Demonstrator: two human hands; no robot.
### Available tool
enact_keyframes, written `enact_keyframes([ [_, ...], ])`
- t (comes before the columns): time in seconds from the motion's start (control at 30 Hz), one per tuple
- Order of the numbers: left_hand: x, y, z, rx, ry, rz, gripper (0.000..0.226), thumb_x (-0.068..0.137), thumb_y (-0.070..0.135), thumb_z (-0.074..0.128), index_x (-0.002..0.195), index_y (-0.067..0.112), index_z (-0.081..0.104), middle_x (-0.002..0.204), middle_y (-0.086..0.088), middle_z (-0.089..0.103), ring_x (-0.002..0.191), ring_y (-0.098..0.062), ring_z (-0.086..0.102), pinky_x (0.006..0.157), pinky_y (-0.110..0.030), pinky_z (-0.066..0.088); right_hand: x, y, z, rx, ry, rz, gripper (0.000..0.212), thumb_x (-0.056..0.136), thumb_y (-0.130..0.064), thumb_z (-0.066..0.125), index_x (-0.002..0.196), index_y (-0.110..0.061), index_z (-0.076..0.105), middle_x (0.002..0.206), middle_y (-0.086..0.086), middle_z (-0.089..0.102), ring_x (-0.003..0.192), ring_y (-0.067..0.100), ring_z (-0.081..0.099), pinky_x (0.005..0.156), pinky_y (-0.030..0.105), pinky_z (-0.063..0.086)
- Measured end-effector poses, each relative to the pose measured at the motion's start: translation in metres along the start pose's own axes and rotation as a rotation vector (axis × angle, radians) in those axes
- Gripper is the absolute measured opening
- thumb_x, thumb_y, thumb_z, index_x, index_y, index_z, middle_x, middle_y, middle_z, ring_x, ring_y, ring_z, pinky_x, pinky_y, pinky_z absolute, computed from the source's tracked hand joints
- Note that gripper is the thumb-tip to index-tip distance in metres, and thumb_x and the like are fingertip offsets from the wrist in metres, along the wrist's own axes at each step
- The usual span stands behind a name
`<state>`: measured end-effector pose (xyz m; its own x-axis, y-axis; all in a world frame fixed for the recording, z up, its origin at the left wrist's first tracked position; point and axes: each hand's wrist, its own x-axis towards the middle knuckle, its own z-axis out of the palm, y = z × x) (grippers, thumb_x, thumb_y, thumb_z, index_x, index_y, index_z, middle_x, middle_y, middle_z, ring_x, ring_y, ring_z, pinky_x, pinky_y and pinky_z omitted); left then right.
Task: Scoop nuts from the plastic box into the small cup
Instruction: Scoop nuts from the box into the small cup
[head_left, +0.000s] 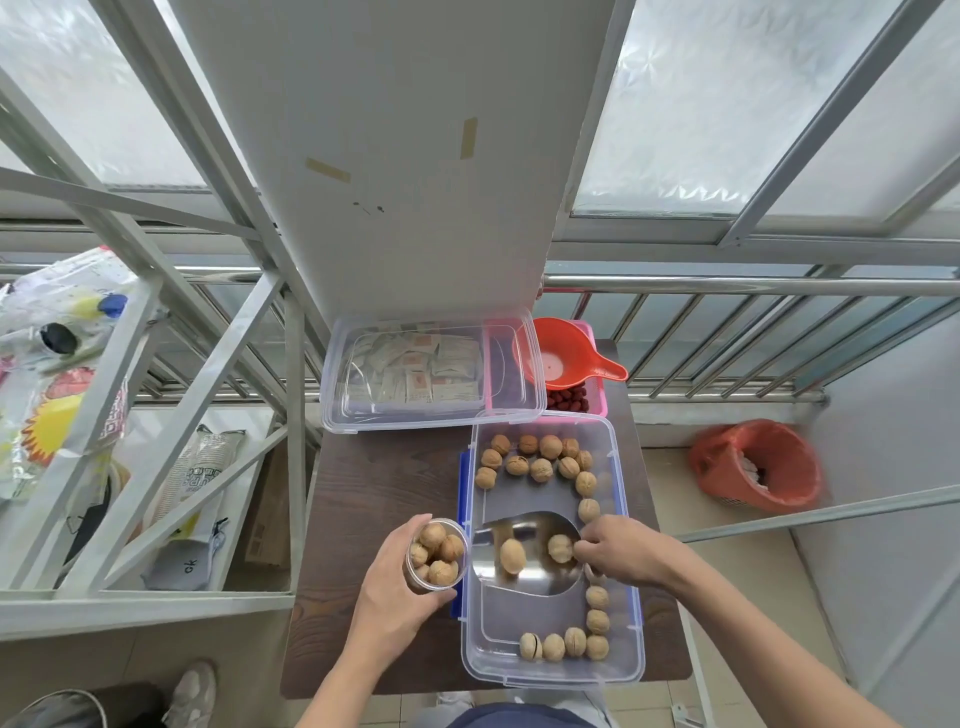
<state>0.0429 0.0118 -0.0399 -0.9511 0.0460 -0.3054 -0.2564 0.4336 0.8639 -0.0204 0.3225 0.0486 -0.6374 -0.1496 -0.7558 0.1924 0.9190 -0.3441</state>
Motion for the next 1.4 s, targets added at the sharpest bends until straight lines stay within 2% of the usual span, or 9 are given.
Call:
enact_keyframes([
  [0.13, 0.002, 0.004, 0.002, -0.014, 0.003, 0.001, 0.097, 0.065, 0.009, 0.099, 0.146, 0.039, 0.055, 0.141, 0.027, 0.058, 0.128, 0.017, 0.051, 0.101, -0.002, 0.04, -0.019, -0.03, -0.014, -0.042, 0.077, -0.039, 0.034, 0.083, -0.038, 0.047, 0.061, -0.013, 0.041, 0.063, 0.006, 0.046, 0.06, 0.023, 0.039, 0.055, 0.037, 0.031],
  [0.3, 0.006, 0.01, 0.003, -0.034, 0.016, 0.02, 0.096, 0.065, 0.001, 0.098, 0.144, 0.038, 0.056, 0.14, 0.024, 0.059, 0.126, 0.02, 0.052, 0.1, 0.005, 0.037, -0.034, -0.069, -0.014, -0.214, 0.165, -0.07, 0.034, 0.088, -0.038, 0.044, 0.061, -0.018, 0.04, 0.072, 0.007, 0.052, 0.07, 0.033, 0.046, 0.056, 0.034, 0.036],
  [0.5, 0.008, 0.012, 0.001, -0.069, 0.032, 0.031, 0.094, 0.065, 0.006, 0.099, 0.145, 0.034, 0.058, 0.14, 0.015, 0.064, 0.128, 0.001, 0.06, 0.102, -0.006, 0.046, -0.038, -0.087, -0.001, -0.394, 0.306, -0.116, 0.031, 0.097, -0.037, 0.036, 0.08, -0.018, 0.052, 0.102, 0.008, 0.069, 0.089, 0.034, 0.065, 0.07, 0.041, 0.041],
  [0.8, 0.007, 0.011, -0.002, -0.089, 0.059, 0.033, 0.095, 0.061, 0.018, 0.101, 0.144, 0.035, 0.058, 0.139, 0.017, 0.066, 0.129, -0.007, 0.063, 0.11, -0.029, 0.051, -0.061, -0.08, 0.01, -0.424, 0.498, -0.17, 0.032, 0.105, -0.043, 0.034, 0.089, -0.026, 0.056, 0.101, 0.001, 0.066, 0.095, 0.024, 0.065, 0.069, 0.037, 0.038],
  [0.93, 0.007, 0.009, -0.002, -0.093, 0.067, 0.035, 0.095, 0.062, 0.017, 0.102, 0.144, 0.036, 0.058, 0.14, 0.015, 0.065, 0.132, -0.008, 0.061, 0.113, -0.03, 0.048, -0.066, -0.068, 0.018, -0.376, 0.598, -0.165, 0.031, 0.102, -0.046, 0.039, 0.079, -0.028, 0.047, 0.089, -0.001, 0.064, 0.083, 0.022, 0.067, 0.062, 0.033, 0.038],
  [1.03, 0.007, 0.008, -0.003, -0.086, 0.068, 0.028, 0.095, 0.063, 0.013, 0.102, 0.145, 0.034, 0.058, 0.141, 0.015, 0.064, 0.132, -0.004, 0.059, 0.114, -0.03, 0.047, -0.071, -0.058, 0.021, -0.292, 0.613, -0.086, 0.034, 0.101, -0.048, 0.039, 0.074, -0.026, 0.042, 0.082, -0.005, 0.056, 0.073, 0.017, 0.055, 0.059, 0.032, 0.036],
  [1.17, 0.008, 0.01, -0.003, -0.069, 0.079, 0.017, 0.094, 0.065, 0.013, 0.101, 0.144, 0.035, 0.056, 0.138, 0.021, 0.062, 0.127, 0.011, 0.055, 0.11, -0.025, 0.047, -0.064, -0.038, 0.027, 0.197, 0.398, 0.048, 0.04, 0.097, -0.047, 0.044, 0.071, -0.016, 0.046, 0.065, 0.0, 0.055, 0.057, 0.014, 0.046, 0.055, 0.035, 0.035],
  [1.33, 0.013, 0.013, 0.0, -0.04, 0.074, 0.008, 0.095, 0.065, 0.013, 0.101, 0.144, 0.038, 0.055, 0.137, 0.024, 0.06, 0.127, 0.012, 0.054, 0.109, -0.021, 0.047, -0.022, -0.018, 0.078, 1.783, -0.181, 0.438, 0.027, 0.095, -0.029, 0.056, 0.092, -0.003, 0.063, 0.06, -0.003, 0.033, 0.041, 0.009, 0.026, 0.034, 0.018, 0.019],
  [1.4, 0.017, 0.013, -0.001, -0.032, 0.068, 0.009, 0.096, 0.065, 0.013, 0.101, 0.144, 0.038, 0.055, 0.137, 0.025, 0.059, 0.127, 0.013, 0.054, 0.108, -0.02, 0.047, -0.012, -0.019, 0.096, 2.063, -0.264, 0.494, 0.016, 0.084, -0.021, 0.059, 0.08, -0.005, 0.059, 0.057, -0.004, 0.032, 0.038, 0.01, 0.028, 0.035, 0.017, 0.019],
])
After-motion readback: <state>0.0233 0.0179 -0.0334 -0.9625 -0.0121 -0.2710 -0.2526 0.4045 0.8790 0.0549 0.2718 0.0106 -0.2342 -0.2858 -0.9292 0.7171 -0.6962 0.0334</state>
